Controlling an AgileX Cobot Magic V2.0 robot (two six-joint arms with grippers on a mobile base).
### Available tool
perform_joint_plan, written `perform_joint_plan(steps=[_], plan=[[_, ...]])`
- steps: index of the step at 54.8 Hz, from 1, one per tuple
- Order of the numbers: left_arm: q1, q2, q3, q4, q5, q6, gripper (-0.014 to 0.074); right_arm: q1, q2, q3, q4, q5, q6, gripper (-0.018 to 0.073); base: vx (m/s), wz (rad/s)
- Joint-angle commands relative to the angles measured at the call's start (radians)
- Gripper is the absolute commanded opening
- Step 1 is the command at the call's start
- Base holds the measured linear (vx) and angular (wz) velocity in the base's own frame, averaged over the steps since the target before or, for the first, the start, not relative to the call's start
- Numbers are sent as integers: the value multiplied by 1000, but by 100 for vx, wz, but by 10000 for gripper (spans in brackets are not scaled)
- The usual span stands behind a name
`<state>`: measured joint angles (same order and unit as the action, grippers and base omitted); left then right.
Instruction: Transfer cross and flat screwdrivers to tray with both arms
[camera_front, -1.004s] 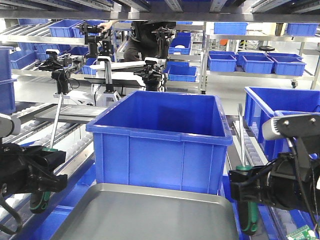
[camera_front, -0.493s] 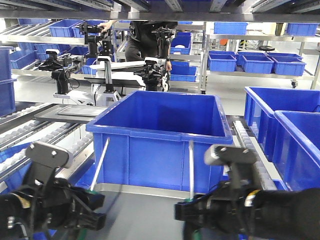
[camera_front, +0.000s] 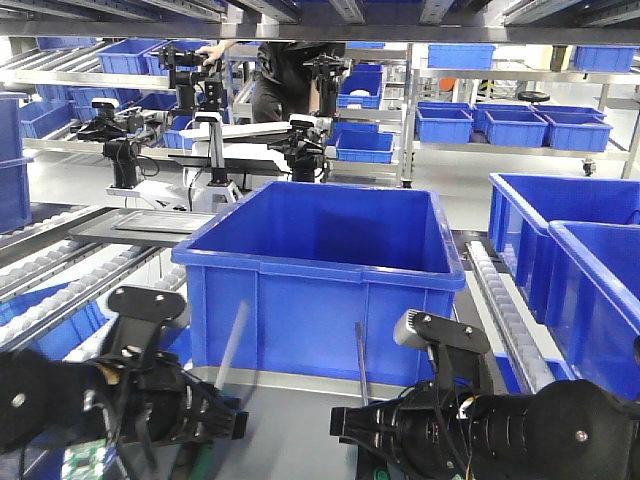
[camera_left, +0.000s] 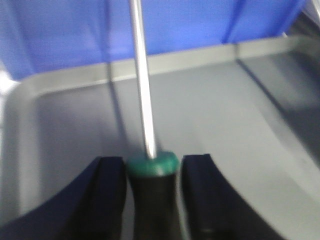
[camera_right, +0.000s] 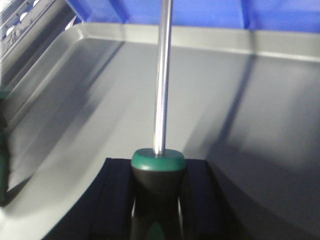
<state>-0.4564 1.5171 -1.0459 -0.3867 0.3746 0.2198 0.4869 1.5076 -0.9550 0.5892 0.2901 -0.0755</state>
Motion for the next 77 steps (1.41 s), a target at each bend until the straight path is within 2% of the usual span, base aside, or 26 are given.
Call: perform_joint_plan(steps=[1, 7, 14, 27, 31, 44, 68, 73, 77], plan=[[-3, -32, -46, -22, -14, -7, 532, -1, -32, -31, 10, 8, -3, 378, 0, 0], [-1, -32, -46, -19, 16, -7, 571, -1, -32, -31, 10, 17, -3, 513, 0, 0], [-1, -51, -46, -10, 1, -7, 570, -3, -60, -34, 6, 0, -5, 595, 0, 0], [-1, -217, -46, 77, -50, -7, 570, -3, -248, -34, -140, -13, -6, 580, 0, 0], [-1, -264, -46, 78, -69, -7, 570, -3, -295, -34, -164, -13, -6, 580, 0, 0], [-1, -377, -46, 75, -67, -5, 570, -3, -376, -34, -165, -20, -6, 580, 0, 0], [-1, -384, -43, 76, -65, -5, 570, -3, -377, -34, -165, -8, -6, 580, 0, 0], [-1, -420, -11, 136, -89, -15, 556, -3, -377, -34, -165, -8, -6, 580, 0, 0], [2, -477, 61, 212, -154, -61, 507, -3, -377, -34, -165, -8, -6, 580, 0, 0]])
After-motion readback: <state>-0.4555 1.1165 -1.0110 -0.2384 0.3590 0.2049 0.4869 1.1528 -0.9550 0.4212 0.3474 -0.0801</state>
